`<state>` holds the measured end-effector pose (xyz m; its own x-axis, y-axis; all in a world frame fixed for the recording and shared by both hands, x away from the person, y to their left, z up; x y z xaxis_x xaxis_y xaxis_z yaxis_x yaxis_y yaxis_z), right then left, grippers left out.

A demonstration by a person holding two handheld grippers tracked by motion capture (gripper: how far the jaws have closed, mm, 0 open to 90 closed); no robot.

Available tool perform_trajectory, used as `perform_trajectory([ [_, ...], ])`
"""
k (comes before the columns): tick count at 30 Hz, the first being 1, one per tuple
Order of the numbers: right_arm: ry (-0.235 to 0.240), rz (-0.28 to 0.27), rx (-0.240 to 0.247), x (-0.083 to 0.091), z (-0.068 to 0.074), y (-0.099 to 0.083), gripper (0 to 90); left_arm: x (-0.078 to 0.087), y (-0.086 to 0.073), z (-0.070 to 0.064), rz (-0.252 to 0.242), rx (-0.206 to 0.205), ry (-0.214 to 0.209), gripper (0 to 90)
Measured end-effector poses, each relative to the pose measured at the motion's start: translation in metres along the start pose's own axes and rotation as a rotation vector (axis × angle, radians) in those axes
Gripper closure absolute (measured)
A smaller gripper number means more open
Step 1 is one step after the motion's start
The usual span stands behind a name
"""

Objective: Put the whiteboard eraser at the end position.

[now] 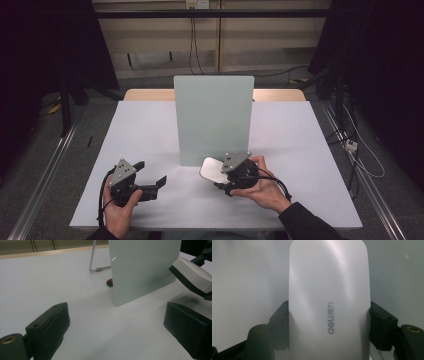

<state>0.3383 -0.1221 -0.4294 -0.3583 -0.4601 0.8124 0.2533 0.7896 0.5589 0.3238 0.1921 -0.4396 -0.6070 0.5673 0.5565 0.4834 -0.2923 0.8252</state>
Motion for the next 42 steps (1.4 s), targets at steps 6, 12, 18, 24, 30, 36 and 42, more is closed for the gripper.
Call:
perform_trajectory([
  [6, 0.042, 0.032, 0.027, -0.010, 0.004, 0.005, 31.5, 0.000, 0.000, 0.000, -0.001, 0.004, -0.004, 6.3],
  [12, 0.065, 0.080, 0.032, -0.019, 0.003, 0.005, 31.5, 0.000, 0.000, -0.001, 0.000, -0.001, -0.007, 6.3],
  [18, 0.105, 0.094, 0.051, -0.023, 0.008, 0.005, 31.5, -0.001, 0.000, -0.001, 0.004, -0.002, -0.006, 6.3],
  [24, 0.113, 0.110, 0.048, -0.029, 0.008, 0.006, 31.4, -0.001, 0.000, 0.000, 0.004, -0.002, -0.006, 6.3],
  [30, 0.116, 0.126, 0.054, -0.037, 0.009, 0.007, 31.3, -0.001, 0.000, -0.001, 0.005, -0.003, -0.009, 6.3],
  [36, 0.127, 0.134, 0.061, -0.040, 0.010, 0.007, 31.2, -0.001, 0.000, 0.000, 0.004, 0.000, -0.009, 6.3],
  [42, 0.138, 0.127, 0.049, -0.041, 0.009, 0.006, 31.1, -0.001, 0.000, 0.000, 0.006, -0.002, -0.009, 6.3],
])
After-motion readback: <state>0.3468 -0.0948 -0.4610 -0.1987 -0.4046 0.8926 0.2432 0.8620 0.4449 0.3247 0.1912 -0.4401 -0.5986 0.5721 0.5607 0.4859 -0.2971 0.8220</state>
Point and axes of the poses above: each handheld gripper's, and its own axes: x roughly backward along the jaws, y roughly out of its top, z roughly to its left, the point moved 2 cm from there along -x, roughly forward along the jaws, and after that the axes turned 8 degrees about z, right-handed, at the moved point
